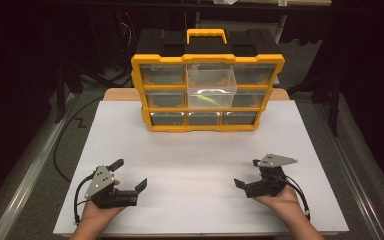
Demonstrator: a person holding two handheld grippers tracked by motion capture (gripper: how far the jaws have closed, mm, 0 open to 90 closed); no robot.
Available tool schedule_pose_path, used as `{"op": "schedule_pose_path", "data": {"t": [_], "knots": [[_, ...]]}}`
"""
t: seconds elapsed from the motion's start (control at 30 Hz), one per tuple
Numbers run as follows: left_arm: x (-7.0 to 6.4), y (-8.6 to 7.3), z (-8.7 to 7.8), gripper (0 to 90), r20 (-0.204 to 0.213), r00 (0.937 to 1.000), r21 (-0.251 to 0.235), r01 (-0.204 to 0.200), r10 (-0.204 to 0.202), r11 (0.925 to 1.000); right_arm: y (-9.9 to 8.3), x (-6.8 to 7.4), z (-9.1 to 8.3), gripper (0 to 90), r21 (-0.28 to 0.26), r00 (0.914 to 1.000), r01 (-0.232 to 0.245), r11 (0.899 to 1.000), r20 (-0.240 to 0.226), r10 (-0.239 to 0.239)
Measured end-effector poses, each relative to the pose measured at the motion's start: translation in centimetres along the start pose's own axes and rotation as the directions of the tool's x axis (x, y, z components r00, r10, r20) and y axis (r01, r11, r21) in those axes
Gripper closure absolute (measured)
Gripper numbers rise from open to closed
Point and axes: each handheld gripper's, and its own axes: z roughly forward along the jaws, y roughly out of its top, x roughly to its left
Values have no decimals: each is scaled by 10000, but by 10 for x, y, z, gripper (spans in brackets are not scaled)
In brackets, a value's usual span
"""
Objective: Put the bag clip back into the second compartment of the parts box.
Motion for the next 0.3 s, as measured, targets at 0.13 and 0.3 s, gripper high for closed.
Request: {"op": "schedule_pose_path", "data": {"t": [0.13,0.3], "knots": [[2,0,0,5,-116,9996,25,244,-244,9997,-9,-2,-14,0,-1371,9988,-494,9893,-43,493],[2,-1,0,5,-286,9991,120,324,-321,9994,-13,-9,-22,0,-2067,9965,-819,9750,-25,832]]}}
